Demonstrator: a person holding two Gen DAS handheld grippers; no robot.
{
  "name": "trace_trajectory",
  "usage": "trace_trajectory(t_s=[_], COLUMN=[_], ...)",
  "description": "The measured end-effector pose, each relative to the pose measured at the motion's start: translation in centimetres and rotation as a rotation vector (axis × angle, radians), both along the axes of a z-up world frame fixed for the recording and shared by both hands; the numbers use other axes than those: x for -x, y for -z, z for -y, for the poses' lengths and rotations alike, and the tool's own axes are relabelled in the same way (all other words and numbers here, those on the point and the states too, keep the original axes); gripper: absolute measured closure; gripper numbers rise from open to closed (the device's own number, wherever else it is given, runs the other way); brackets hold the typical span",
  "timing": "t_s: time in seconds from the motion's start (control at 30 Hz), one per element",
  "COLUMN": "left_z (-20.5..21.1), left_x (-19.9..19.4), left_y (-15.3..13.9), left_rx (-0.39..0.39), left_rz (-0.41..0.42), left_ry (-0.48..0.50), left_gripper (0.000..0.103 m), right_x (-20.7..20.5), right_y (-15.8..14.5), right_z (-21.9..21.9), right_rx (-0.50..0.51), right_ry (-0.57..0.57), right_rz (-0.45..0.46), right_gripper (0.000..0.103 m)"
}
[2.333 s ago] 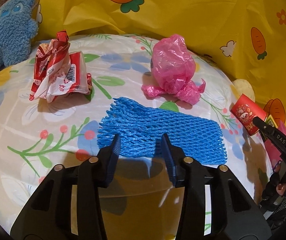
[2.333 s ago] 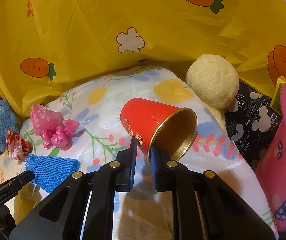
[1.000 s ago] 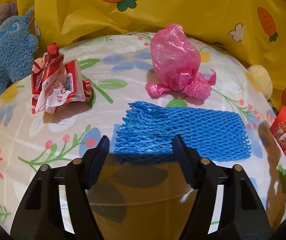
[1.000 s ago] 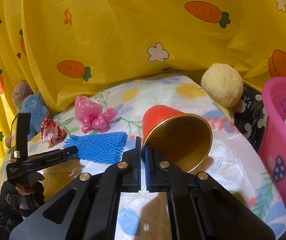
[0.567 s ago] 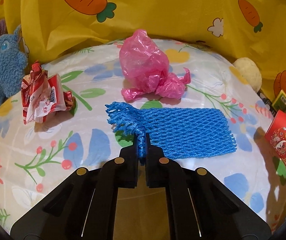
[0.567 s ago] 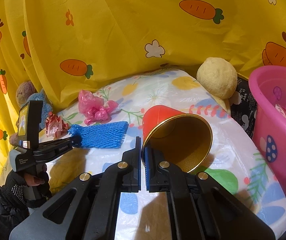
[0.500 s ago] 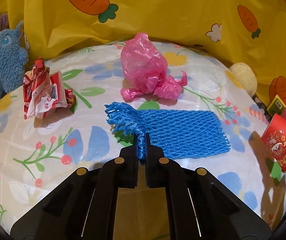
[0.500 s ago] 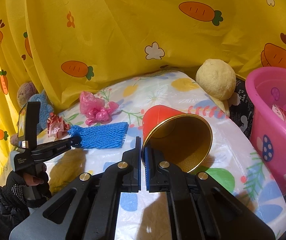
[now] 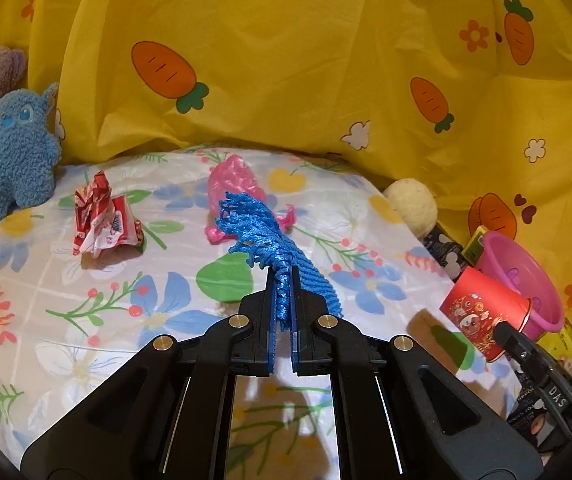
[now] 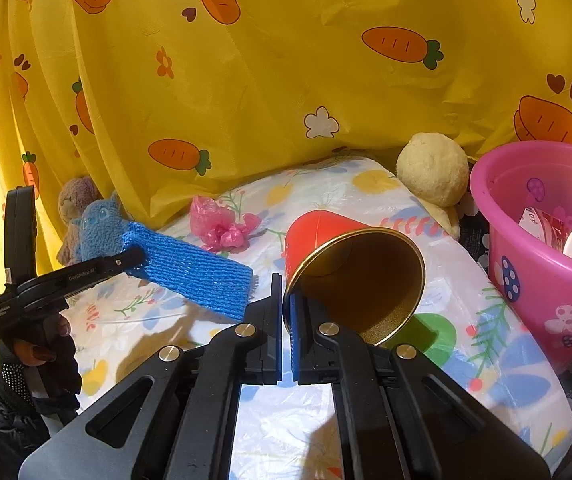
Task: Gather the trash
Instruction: 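Carry the blue foam net and red paper cup over the pink bucket, then open both tools to drop the net and cup into the bucket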
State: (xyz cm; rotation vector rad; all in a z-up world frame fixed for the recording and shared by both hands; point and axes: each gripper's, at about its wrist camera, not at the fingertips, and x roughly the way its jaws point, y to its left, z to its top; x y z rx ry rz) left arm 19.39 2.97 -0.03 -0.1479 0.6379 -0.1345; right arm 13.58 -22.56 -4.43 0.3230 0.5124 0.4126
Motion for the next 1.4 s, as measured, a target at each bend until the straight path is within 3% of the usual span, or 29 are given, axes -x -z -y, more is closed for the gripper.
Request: trace_trajectory(t_s=[0.2, 0.57, 0.83, 1.0, 1.13, 1.23, 1.27, 1.3, 1.4], left_z=[5.1, 20.7, 29.9, 32.2, 33.6, 33.5, 32.7, 31.6, 28.6], left_x=[0.7, -1.4, -4.4, -5.9, -7.4, -8.0, -8.1, -8.1, -7.4], left_y=[-3.0, -6.5, -3.7, -2.3, 0.0, 2.2, 2.6, 2.8, 2.2], left_rx=[0.029, 0.162, 0.160, 0.176, 0.122, 0.025, 0.037, 0.060, 0.063], left_rz=[0.050, 0.103, 0.028, 0.003, -0.053, -0.106, -0.109, -0.097, -0.023], left_ry=[0.123, 0.401, 0.501, 0.531, 0.559, 0.542, 0.525, 0.505, 0.431], left_gripper=[0.098, 0.098, 0.098, 0.098, 0.096, 0.067, 0.046, 0.033, 0.022], right_x=[1.6, 4.2, 4.4, 3.3, 2.2, 1.4, 1.0, 0.7, 0.0], right_y=[-1.8, -3.7, -3.4, -2.9, -2.6, -2.4, -2.2, -2.1, -1.8], right_z=[2.7, 12.9, 17.6, 18.8, 19.0, 18.8, 18.7, 18.6, 18.0], right_rx=[0.002, 0.020, 0.028, 0.022, 0.019, 0.019, 0.021, 0.023, 0.024], right_ry=[0.074, 0.392, 0.493, 0.509, 0.499, 0.487, 0.481, 0.475, 0.456], right_rz=[0.058, 0.105, 0.102, 0.087, 0.081, 0.072, 0.069, 0.065, 0.058], right_gripper=[0.099, 0.099, 0.099, 0.099, 0.099, 0.099, 0.099, 0.099, 0.099])
